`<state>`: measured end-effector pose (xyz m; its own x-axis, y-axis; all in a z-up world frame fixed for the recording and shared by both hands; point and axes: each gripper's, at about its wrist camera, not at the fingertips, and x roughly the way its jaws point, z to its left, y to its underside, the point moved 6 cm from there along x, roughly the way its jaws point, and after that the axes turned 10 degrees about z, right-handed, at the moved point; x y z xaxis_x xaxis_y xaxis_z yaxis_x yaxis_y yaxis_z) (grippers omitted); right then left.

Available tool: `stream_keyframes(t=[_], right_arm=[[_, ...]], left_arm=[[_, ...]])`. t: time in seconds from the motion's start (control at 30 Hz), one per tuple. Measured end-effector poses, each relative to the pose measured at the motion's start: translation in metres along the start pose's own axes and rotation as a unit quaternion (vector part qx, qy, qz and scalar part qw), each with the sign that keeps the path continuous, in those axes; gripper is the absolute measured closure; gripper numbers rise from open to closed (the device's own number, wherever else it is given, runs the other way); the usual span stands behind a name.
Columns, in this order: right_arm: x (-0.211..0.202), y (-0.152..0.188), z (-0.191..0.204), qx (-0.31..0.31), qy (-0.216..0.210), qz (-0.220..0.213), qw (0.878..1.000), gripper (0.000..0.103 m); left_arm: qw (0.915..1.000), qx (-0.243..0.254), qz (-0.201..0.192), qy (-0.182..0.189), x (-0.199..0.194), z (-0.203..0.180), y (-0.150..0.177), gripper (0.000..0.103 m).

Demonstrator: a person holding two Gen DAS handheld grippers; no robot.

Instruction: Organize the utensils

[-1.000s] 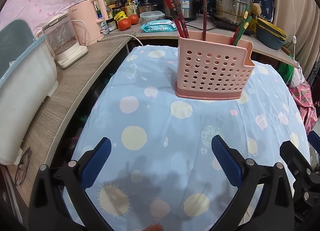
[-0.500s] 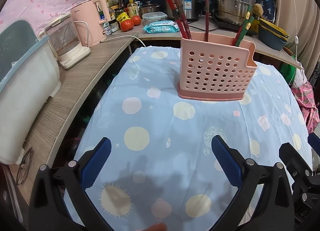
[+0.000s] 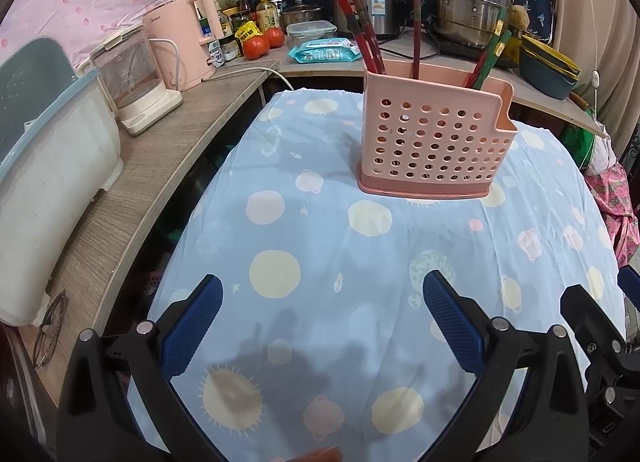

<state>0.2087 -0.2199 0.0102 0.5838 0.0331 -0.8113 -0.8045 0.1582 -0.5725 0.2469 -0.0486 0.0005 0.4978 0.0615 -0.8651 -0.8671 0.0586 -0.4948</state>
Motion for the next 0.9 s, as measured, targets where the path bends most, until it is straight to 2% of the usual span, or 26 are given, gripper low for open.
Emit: stream_keyframes(t=[0.9], right_arm=[[0.0014,0.0035,-0.0008,0.003,0.001,0.003,1.000,0.006]], left_arm=[[1.0000,-0.007,0.000,-0.004,-0.0002,0.0013,0.0011,0.007]])
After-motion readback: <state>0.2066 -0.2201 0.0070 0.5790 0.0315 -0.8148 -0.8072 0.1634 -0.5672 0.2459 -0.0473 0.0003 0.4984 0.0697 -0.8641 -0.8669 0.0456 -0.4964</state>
